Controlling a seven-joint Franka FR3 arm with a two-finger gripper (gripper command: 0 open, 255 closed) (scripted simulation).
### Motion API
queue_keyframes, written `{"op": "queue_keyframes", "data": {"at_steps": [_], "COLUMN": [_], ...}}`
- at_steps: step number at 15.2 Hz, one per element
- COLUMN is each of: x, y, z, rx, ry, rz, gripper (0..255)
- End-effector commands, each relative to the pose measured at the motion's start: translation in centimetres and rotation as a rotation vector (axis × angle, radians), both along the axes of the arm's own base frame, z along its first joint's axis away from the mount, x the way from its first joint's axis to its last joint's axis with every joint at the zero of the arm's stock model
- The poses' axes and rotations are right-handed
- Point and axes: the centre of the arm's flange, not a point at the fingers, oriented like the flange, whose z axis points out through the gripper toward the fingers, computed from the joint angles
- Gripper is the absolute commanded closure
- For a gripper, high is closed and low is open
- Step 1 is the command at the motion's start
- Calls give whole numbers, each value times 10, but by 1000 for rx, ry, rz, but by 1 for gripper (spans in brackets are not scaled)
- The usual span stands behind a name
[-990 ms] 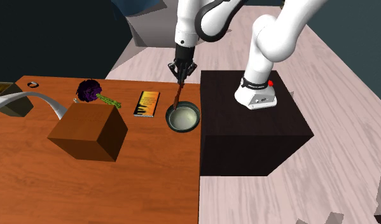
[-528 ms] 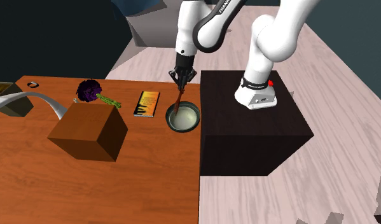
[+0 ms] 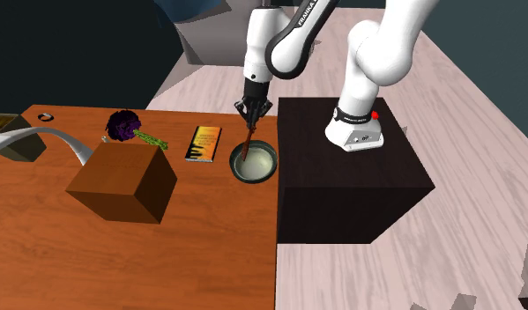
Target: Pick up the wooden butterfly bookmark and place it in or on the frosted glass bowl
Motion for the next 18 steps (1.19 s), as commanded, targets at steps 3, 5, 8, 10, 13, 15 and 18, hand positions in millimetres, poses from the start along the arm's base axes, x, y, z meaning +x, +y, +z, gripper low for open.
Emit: {"op": "queue_keyframes", "data": {"at_steps": [3, 5, 8, 10, 13, 15, 18], "x": [0, 0, 0, -4, -8, -8, -8], "y": [0, 0, 0, -5, -9, -9, -9], "z": [0, 0, 0, 26, 48, 48, 48], "rx": [0, 0, 0, 0, 0, 0, 0], "ry": [0, 0, 0, 0, 0, 0, 0], "rz": [0, 0, 0, 0, 0, 0, 0], "gripper": [0, 0, 0, 0, 0, 0, 0]}}
